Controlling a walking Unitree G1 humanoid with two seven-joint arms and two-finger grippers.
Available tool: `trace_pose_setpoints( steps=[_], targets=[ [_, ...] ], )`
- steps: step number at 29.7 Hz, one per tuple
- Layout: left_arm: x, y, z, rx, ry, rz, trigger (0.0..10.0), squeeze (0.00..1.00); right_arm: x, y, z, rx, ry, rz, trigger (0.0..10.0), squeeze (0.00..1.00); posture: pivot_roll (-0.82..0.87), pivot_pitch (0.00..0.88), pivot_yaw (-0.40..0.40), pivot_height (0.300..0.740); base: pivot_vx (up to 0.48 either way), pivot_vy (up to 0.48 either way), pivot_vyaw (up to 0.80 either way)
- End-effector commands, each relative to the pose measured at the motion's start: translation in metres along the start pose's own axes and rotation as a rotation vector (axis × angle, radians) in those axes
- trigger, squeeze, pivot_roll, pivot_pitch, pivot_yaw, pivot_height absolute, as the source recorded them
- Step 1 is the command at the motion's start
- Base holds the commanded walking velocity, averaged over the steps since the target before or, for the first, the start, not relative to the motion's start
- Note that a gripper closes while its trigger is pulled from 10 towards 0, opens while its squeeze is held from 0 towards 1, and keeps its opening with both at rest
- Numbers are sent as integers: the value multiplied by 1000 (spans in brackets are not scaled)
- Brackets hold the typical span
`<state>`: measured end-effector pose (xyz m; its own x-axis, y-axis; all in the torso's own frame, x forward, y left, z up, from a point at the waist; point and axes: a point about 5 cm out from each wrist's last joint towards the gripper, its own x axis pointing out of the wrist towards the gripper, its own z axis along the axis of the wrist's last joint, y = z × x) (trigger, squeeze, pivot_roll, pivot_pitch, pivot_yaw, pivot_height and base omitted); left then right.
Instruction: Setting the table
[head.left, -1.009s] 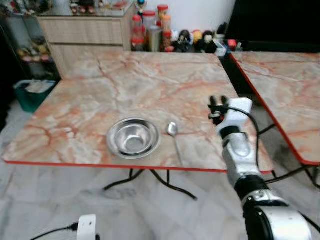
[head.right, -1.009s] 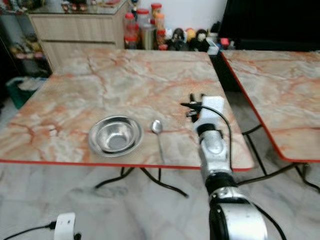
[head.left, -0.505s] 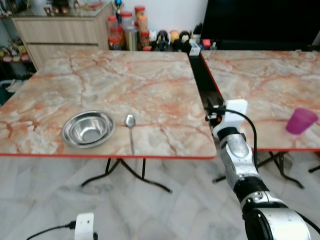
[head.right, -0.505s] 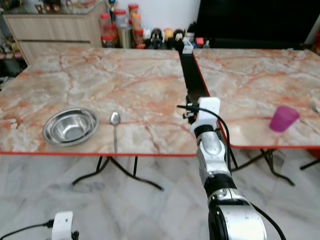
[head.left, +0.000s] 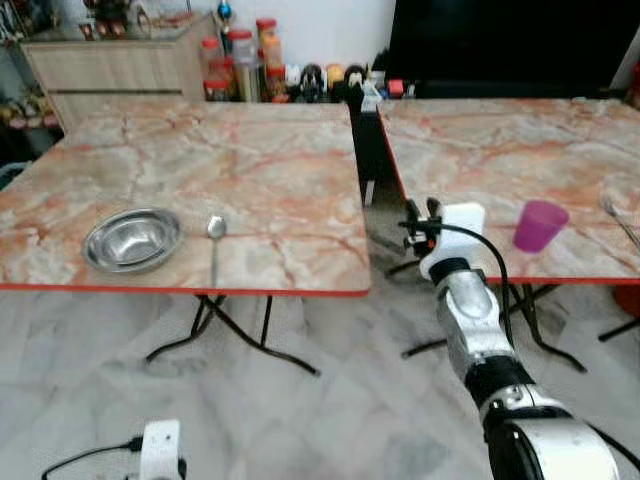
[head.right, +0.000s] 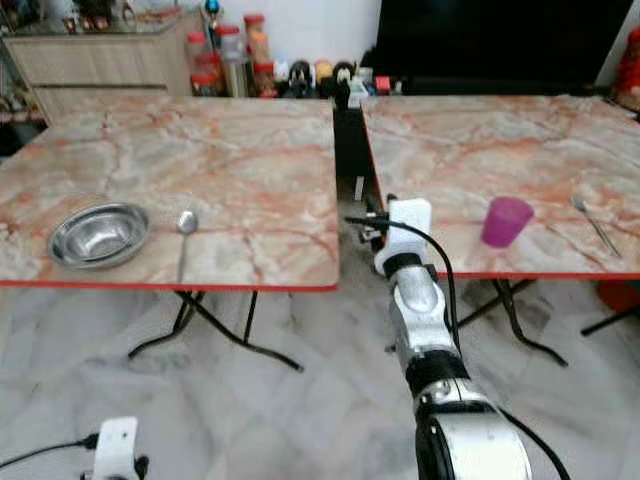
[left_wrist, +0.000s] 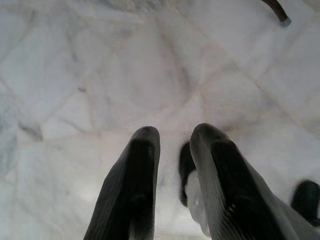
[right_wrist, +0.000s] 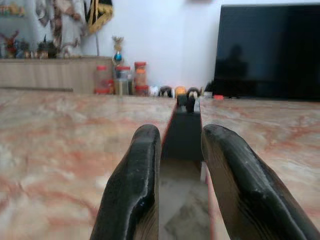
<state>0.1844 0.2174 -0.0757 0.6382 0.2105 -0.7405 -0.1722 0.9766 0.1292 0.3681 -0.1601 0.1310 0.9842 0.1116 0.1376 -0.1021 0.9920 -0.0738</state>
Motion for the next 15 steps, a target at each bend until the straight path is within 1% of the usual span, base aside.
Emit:
trace_pose_setpoints(
  steps=[1,2,5,10,15],
  targets=[
    [-1,0,-6,22,22,-5,10000,0,4,3,5,12,-9,0,10000,0,39,0,4,740,259,-401,0],
    [-1,-1,-6,23,23,-6,10000,0,5,1,4,27,0,-14,10000,0,39,0,4,740,266,-394,0],
    [-2,-1,-7,24,21,-8,10000,0,4,0,4,18,1,-16,10000,0,36,0,3,740,266,-395,0],
    [-2,-2,-7,33,19,-9,10000,0,5,4,3,11,7,-5,10000,0,28,0,6,740,267,-395,0],
    [-2,-2,-6,38,16,-10,10000,0,5,4,3,15,14,-8,10000,0,24,0,7,740,270,-394,0]
  ],
)
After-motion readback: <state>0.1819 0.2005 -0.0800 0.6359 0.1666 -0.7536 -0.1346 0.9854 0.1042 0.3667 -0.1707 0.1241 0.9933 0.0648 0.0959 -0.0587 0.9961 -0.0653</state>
